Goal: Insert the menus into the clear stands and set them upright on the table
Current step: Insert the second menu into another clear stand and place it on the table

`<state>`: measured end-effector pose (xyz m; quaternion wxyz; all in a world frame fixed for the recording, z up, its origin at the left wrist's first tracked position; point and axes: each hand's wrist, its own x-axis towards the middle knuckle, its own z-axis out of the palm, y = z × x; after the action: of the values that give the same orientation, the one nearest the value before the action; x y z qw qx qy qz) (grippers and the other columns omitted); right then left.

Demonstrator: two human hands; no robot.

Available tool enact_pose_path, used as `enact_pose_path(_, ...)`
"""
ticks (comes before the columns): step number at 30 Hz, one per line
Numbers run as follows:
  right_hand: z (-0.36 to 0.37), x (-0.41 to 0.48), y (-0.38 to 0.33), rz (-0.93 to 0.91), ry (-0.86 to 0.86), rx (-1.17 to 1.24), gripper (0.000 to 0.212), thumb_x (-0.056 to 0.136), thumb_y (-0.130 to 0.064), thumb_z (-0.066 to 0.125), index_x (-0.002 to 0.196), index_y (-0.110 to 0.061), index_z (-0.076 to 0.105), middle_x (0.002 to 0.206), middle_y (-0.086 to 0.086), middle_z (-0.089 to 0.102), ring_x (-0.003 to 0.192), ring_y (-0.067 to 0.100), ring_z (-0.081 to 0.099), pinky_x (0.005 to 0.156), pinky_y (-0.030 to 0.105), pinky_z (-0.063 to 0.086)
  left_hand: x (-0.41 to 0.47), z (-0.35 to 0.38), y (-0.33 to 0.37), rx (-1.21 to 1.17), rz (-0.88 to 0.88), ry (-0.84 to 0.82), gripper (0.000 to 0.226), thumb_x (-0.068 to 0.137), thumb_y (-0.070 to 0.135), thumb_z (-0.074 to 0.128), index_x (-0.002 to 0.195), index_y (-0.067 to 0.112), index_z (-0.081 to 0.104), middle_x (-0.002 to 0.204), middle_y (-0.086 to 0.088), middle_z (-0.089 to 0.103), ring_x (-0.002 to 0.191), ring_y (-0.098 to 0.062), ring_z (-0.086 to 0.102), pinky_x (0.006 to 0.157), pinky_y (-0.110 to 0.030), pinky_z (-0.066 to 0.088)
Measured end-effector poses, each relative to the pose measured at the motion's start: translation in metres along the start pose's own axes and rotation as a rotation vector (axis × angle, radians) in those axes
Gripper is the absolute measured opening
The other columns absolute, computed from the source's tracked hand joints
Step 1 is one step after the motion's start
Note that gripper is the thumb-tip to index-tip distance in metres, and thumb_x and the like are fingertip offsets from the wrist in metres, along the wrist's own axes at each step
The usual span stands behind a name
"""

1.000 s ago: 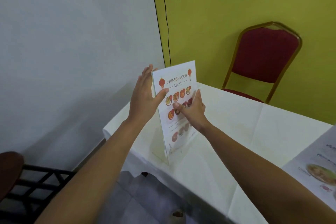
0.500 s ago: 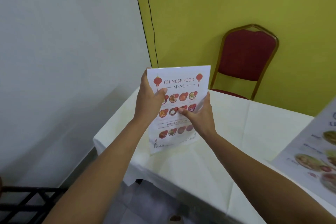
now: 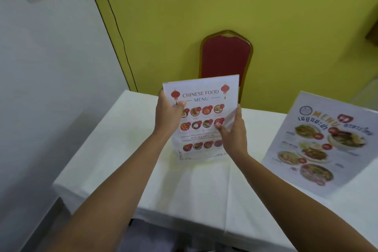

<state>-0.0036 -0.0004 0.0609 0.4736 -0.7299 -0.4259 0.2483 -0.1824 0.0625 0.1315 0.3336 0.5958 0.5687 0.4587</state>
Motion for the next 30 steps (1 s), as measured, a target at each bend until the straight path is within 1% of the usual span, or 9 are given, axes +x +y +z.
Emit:
enact_pose_path(3,-0.007,-0.005,0.011,0.023,0.009,0.008,0.085,0.088,-0.028,0.069,0.154,-0.031,0.015,0.138,0.004,0.051,0.127,0.027,0.048,0.087,0.041,0.050,-0.007,0.008,-0.003,-0.001,-0.004,-0.026,0.047,0.088,0.015,0.064,0.129,0.016,0.042,0.112,0.009,0.059,0.090,-0.004,0.060,0.053,0.000,0.042)
enact_pose_path(6,-0.009,-0.017,0.022,0.010,-0.027,0.005,0.086,0.087,-0.030,0.070,0.153,-0.031,0.015,0.140,0.002,0.050,0.129,0.025,0.047,0.094,0.047,0.051,-0.024,0.008,-0.015,-0.002,-0.037,-0.012,0.047,0.088,0.018,0.065,0.129,0.018,0.042,0.114,0.009,0.060,0.099,-0.011,0.061,0.066,-0.008,0.044)
enact_pose_path(8,-0.006,-0.024,0.027,-0.006,-0.075,0.008,0.086,0.086,-0.032,0.071,0.152,-0.034,0.016,0.139,0.000,0.051,0.125,0.022,0.050,0.075,0.033,0.060,-0.036,0.002,-0.020,-0.028,-0.061,0.041,0.048,0.088,0.022,0.065,0.130,0.020,0.042,0.115,0.009,0.061,0.098,-0.009,0.062,0.066,-0.010,0.046)
enact_pose_path(10,-0.005,-0.027,0.028,-0.012,-0.072,0.022,0.084,0.086,-0.032,0.071,0.150,-0.035,0.018,0.136,-0.001,0.052,0.116,0.018,0.055,0.052,0.014,0.054,-0.044,0.001,-0.025,-0.026,-0.052,0.050,0.050,0.088,0.025,0.065,0.132,0.024,0.041,0.115,0.012,0.061,0.095,-0.005,0.062,0.059,-0.004,0.047)
enact_pose_path(15,-0.024,-0.032,0.044,-0.015,-0.063,0.010,0.086,0.084,-0.039,0.071,0.150,-0.038,0.016,0.137,-0.004,0.053,0.119,0.021,0.057,0.083,0.046,0.058,-0.081,0.027,-0.032,-0.092,-0.077,0.102,0.066,0.087,0.031,0.067,0.143,0.027,0.033,0.126,0.009,0.060,0.103,-0.008,0.064,0.062,-0.005,0.052)
enact_pose_path(17,-0.027,-0.033,0.046,-0.016,-0.072,0.012,0.086,0.085,-0.041,0.071,0.150,-0.038,0.014,0.138,-0.005,0.053,0.118,0.021,0.058,0.084,0.047,0.058,-0.090,0.035,-0.038,-0.097,-0.093,0.104,0.071,0.084,0.036,0.070,0.144,0.028,0.032,0.128,0.008,0.059,0.105,-0.010,0.064,0.065,-0.008,0.055)
enact_pose_path(22,-0.028,-0.031,0.049,-0.023,-0.113,0.012,0.090,0.084,-0.050,0.068,0.153,-0.034,0.012,0.136,-0.005,0.055,0.110,0.011,0.063,0.089,0.046,0.056,-0.095,0.041,-0.055,-0.064,-0.172,0.071,0.086,0.080,0.042,0.074,0.148,0.026,0.024,0.133,0.004,0.057,0.112,-0.018,0.064,0.079,-0.041,0.061)
enact_pose_path(24,-0.026,-0.029,0.048,-0.021,-0.131,0.018,0.091,0.083,-0.053,0.067,0.153,-0.031,0.013,0.134,-0.006,0.057,0.101,0.005,0.065,0.086,0.044,0.058,-0.092,0.040,-0.060,-0.038,-0.186,0.068,0.090,0.078,0.042,0.075,0.149,0.025,0.023,0.130,0.004,0.059,0.108,-0.019,0.065,0.079,-0.044,0.060)
enact_pose_path(30,-0.021,-0.026,0.051,-0.008,-0.183,0.023,0.089,0.085,-0.050,0.067,0.152,-0.026,0.013,0.136,-0.005,0.057,0.117,0.021,0.061,0.086,0.047,0.056,-0.092,0.044,-0.068,-0.053,-0.230,0.048,0.094,0.077,0.039,0.078,0.150,0.026,0.020,0.130,0.003,0.059,0.108,-0.020,0.066,0.081,-0.047,0.059)
